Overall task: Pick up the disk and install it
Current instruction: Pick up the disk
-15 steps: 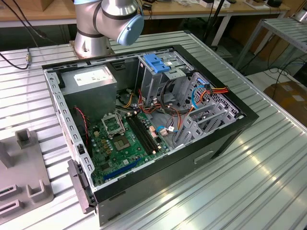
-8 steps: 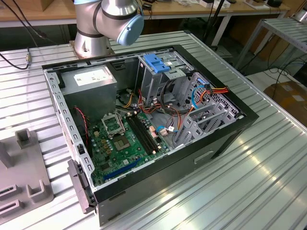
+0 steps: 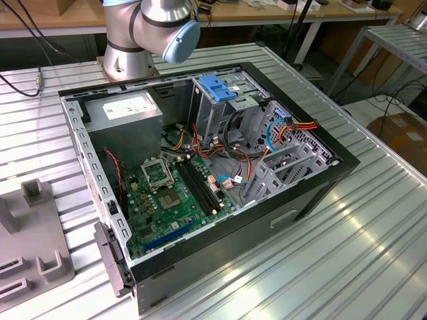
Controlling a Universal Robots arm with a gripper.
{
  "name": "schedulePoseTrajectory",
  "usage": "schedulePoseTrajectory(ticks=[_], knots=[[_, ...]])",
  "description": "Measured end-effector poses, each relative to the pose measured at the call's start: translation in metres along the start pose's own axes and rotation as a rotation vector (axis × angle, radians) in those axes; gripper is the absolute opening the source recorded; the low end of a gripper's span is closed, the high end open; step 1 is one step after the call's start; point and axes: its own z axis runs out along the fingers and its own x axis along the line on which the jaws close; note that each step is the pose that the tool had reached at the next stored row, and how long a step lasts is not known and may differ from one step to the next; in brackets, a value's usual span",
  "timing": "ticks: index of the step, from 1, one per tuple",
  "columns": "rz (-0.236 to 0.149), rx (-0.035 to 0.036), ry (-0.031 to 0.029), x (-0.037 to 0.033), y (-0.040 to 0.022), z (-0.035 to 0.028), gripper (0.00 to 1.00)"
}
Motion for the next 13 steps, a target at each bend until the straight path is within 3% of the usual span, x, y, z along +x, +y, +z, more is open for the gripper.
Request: schedulePoseTrajectory(ticks=[5, 8, 10, 13], knots=[[-0.098, 0.0088, 0.0012, 0.0000, 0.0000, 0.0009, 0.10], [-0.126, 0.0156, 0.0018, -0.0002, -0.0004, 0.0022, 0.10], [-0.132, 0.0276, -0.0007, -0.0002, -0.0005, 0.0041, 0.10], [-0.165, 0.0367, -0.0022, -0.0003, -0.0006, 0.0054, 0.10]])
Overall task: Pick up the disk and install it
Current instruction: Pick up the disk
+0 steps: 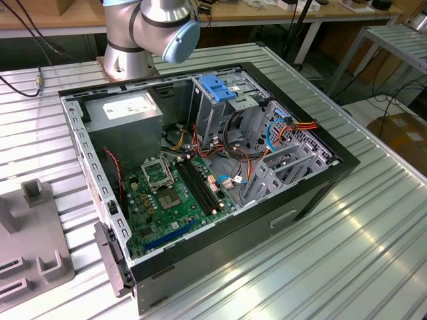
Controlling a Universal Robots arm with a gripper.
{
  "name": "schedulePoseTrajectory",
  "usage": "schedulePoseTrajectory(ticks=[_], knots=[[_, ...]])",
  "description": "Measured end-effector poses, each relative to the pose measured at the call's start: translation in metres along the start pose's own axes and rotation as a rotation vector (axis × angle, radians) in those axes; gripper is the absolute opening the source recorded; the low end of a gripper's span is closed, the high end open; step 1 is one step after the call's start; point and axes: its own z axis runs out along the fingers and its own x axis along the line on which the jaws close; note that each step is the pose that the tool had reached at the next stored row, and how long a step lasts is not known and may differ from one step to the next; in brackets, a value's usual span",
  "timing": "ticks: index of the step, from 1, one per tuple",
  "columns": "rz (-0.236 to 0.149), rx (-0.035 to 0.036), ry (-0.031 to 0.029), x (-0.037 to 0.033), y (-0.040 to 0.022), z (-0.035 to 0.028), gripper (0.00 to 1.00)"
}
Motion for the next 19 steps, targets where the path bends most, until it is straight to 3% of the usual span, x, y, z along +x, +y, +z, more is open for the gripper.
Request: schedulePoseTrajectory(ticks=[5, 13, 17, 19], knots=[[-0.073, 0.0049, -0.0006, 0.0000, 0.0000, 0.0006, 0.10], [-0.082, 0.0051, -0.0006, 0.0000, 0.0000, 0.0006, 0.10], [-0.098, 0.0061, -0.0008, -0.0001, 0.0001, 0.0041, 0.10], [-0.110, 0.0065, -0.0008, -0.0002, 0.0000, 0.0065, 0.17]])
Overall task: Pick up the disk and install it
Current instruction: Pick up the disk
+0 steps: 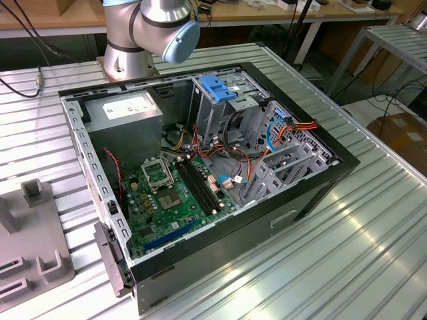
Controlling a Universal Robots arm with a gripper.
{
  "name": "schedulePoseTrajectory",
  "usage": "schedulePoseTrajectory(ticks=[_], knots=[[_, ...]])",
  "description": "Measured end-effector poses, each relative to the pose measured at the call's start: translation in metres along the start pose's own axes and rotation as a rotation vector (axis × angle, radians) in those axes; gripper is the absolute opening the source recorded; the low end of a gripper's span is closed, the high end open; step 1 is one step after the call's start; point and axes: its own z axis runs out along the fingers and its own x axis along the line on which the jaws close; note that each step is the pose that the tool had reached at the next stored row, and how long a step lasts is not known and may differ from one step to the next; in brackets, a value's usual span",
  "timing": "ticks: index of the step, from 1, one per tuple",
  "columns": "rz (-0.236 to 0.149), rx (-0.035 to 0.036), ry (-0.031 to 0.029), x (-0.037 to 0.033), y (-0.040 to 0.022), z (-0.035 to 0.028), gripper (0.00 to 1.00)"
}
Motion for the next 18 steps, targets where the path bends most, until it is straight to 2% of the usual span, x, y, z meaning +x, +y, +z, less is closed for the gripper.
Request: schedulePoseTrajectory(ticks=[4, 5, 6, 9, 10, 11, 18], knots=[[-0.017, 0.0004, -0.0001, -0.0002, 0.0000, 0.0068, 0.42], [-0.021, 0.0005, -0.0001, -0.0002, 0.0000, 0.0082, 0.42], [-0.021, 0.0010, -0.0001, -0.0003, 0.0000, 0.0122, 0.48], [0.008, 0.0003, 0.0001, -0.0004, 0.0003, 0.0192, 0.48], [0.019, 0.0000, 0.0002, -0.0005, 0.0030, 0.0256, 0.49], [0.020, 0.0000, 0.0001, -0.0005, 0.0053, 0.0286, 0.56], [0.019, 0.0000, 0.0001, -0.0009, 0.0063, 0.0425, 0.56]])
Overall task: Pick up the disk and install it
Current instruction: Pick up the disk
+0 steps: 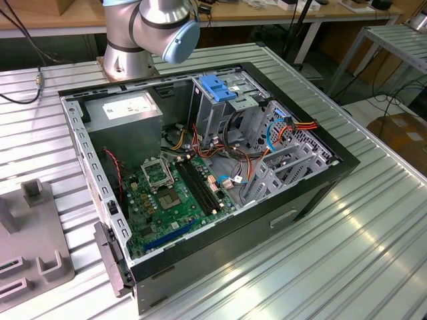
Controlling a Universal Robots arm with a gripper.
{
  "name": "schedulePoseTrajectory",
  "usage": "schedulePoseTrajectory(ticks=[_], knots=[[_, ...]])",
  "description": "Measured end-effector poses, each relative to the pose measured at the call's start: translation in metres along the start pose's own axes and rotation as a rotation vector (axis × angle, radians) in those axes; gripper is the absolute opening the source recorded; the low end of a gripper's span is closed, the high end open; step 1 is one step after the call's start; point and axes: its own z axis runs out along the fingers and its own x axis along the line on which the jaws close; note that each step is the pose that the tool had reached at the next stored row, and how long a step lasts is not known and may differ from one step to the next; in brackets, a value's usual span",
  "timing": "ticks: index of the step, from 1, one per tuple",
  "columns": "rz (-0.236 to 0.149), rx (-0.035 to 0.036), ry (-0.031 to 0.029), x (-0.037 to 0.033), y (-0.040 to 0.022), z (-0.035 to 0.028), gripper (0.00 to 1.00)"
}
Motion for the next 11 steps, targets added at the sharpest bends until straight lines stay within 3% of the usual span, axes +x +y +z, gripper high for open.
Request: schedulePoseTrajectory(ticks=[5, 11], knots=[[0.000, -0.0001, -0.0013, -0.0007, 0.0001, 0.0093, 0.56], [0.000, -0.0002, -0.0026, -0.0012, 0.0002, 0.0269, 0.56]])
